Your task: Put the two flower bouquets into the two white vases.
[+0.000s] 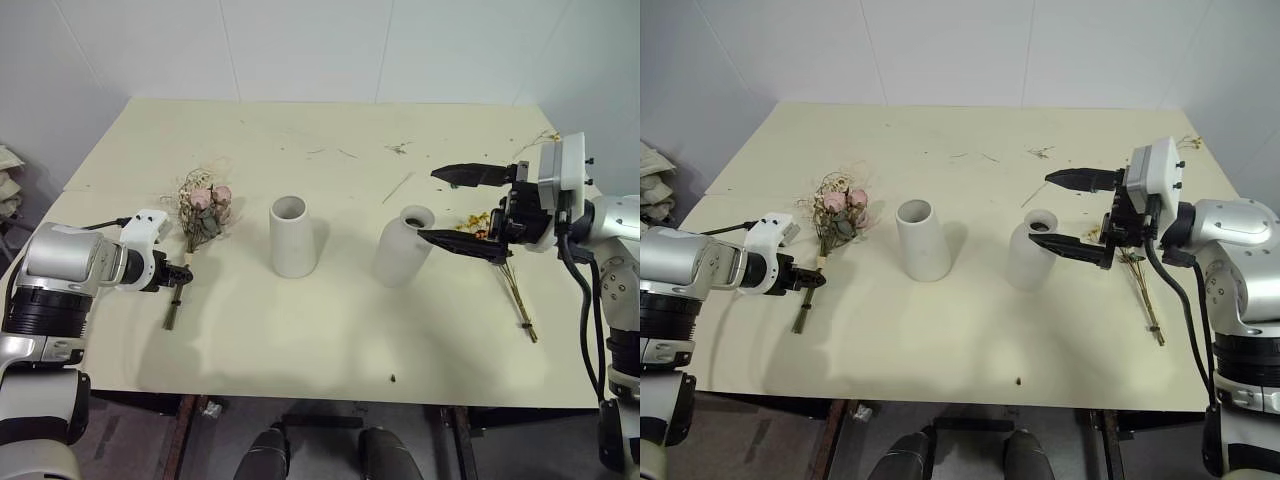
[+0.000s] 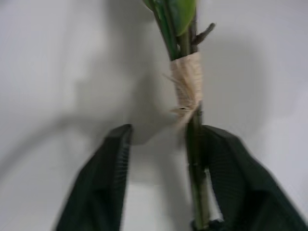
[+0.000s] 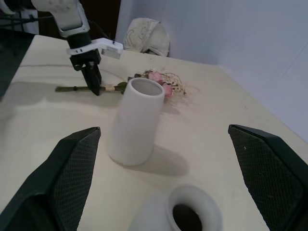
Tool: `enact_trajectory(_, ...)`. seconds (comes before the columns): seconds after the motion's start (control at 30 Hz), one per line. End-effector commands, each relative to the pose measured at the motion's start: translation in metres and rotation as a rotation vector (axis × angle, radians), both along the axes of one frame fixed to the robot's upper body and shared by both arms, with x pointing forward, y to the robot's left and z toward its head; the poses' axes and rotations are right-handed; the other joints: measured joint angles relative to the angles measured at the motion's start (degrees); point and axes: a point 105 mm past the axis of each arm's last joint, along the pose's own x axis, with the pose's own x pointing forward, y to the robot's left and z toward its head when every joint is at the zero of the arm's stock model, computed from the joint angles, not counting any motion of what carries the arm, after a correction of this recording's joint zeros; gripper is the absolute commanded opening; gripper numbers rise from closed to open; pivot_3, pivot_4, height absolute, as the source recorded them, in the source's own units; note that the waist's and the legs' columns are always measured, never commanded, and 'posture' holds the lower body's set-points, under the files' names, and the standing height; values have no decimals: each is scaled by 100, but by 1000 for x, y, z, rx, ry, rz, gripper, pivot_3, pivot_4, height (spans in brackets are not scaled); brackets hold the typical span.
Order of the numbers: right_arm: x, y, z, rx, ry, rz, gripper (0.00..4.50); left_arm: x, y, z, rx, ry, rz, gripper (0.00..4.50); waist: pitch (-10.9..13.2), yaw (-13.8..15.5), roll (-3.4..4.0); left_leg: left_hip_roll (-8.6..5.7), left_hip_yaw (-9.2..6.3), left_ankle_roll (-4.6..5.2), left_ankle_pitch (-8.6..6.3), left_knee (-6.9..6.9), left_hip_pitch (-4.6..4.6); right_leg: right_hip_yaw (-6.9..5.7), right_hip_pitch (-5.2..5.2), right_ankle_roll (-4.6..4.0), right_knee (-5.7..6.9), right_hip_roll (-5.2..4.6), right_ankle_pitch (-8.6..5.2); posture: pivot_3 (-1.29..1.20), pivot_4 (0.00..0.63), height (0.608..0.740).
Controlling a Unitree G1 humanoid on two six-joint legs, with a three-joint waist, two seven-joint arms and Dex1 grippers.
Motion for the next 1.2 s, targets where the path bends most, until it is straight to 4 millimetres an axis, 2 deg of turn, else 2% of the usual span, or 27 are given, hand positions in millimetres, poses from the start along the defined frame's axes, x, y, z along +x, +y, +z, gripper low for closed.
enact_trajectory(0.03,-15,-2,19,35,-59,38,4500,1,6,-9,11,19,5,882,-1,4,1,0,0,0,0,0,0,0,0,0,0,-1,0,0,150,740)
enact_trajectory(0.13,-24,4,21,51,-79,81,4500,13,13,-2,17,-61,26,22,-5,14,7,0,0,0,0,0,0,-1,0,1,0,-1,0,0,150,740)
enact_trajectory(0.2,-35,13,27,106,-66,127,4500,26,14,10,-8,-181,24,22,-6,25,10,0,0,2,2,0,0,-3,1,1,1,-1,1,0,150,740)
enact_trajectory(0.3,-40,15,23,102,-48,144,4500,38,2,25,-101,-314,-15,22,-7,26,2,3,-2,1,4,3,-6,-6,0,0,-4,-1,8,0,150,740)
enact_trajectory(0.37,-33,10,17,81,-45,106,4500,50,-22,58,-278,-540,-106,22,-7,30,-13,1,-2,1,4,7,-15,-5,0,6,-16,-3,16,0,150,740)
enact_trajectory(0.4,-29,7,16,82,-39,83,4500,53,-29,82,-348,-708,-155,22,-7,45,-14,-1,-2,2,4,6,-18,-5,0,10,-28,-5,21,0,150,740)
enact_trajectory(0.47,-21,-1,16,91,-35,38,4500,48,-40,125,-467,-970,-231,22,-6,53,-17,0,-1,1,4,9,-32,-8,-3,16,-51,-7,36,0,150,740)
enact_trajectory(0.53,-16,-7,14,95,-37,4,4500,40,-53,158,-597,-1131,-310,22,-6,52,-20,0,0,2,4,8,-40,-9,-4,19,-67,-7,40,0,150,740)
enact_trajectory(0.6,-13,-11,14,100,-40,-16,4500,28,-64,182,-714,-1231,-395,22,-6,28,-20,0,1,3,3,8,-52,-9,-13,23,-78,-5,42,0,150,740)
enact_trajectory(0.7,-9,-14,14,106,-56,-46,4500,9,-78,204,-840,-1297,-533,22,-6,-22,-20,1,8,2,4,8,-59,-7,-18,25,-89,-5,41,0,150,740)
enact_trajectory(0.77,-6,-16,13,111,-64,-70,4500,-2,-93,209,-903,-1291,-637,22,-7,-25,-20,2,18,4,2,9,-59,1,-18,30,-93,-5,38,0,150,740)
enact_trajectory(0.83,-5,-17,14,132,-74,-84,4500,-5,-112,197,-922,-1220,-711,22,-6,-9,-20,1,19,5,2,11,-61,1,-19,31,-94,-6,37,0,150,740)
enact_trajectory(0.97,-5,-15,14,140,-76,-93,4500,-5,-135,174,-897,-1153,-796,22,-7,-3,-20,0,19,6,1,33,-66,3,-18,35,-86,-4,40,0,150,740)
enact_trajectory(1.13,-7,-14,12,143,-75,-107,4500,0,-148,165,-889,-1161,-838,22,-6,-7,-20,1,17,25,-5,55,-74,7,-15,42,-87,2,61,0,150,740)
enact_trajectory(1.2,-9,-13,12,149,-75,-111,4500,8,-149,158,-870,-1174,-818,22,-7,-2,-19,1,17,26,-5,57,-74,9,-14,43,-89,4,66,0,150,740)
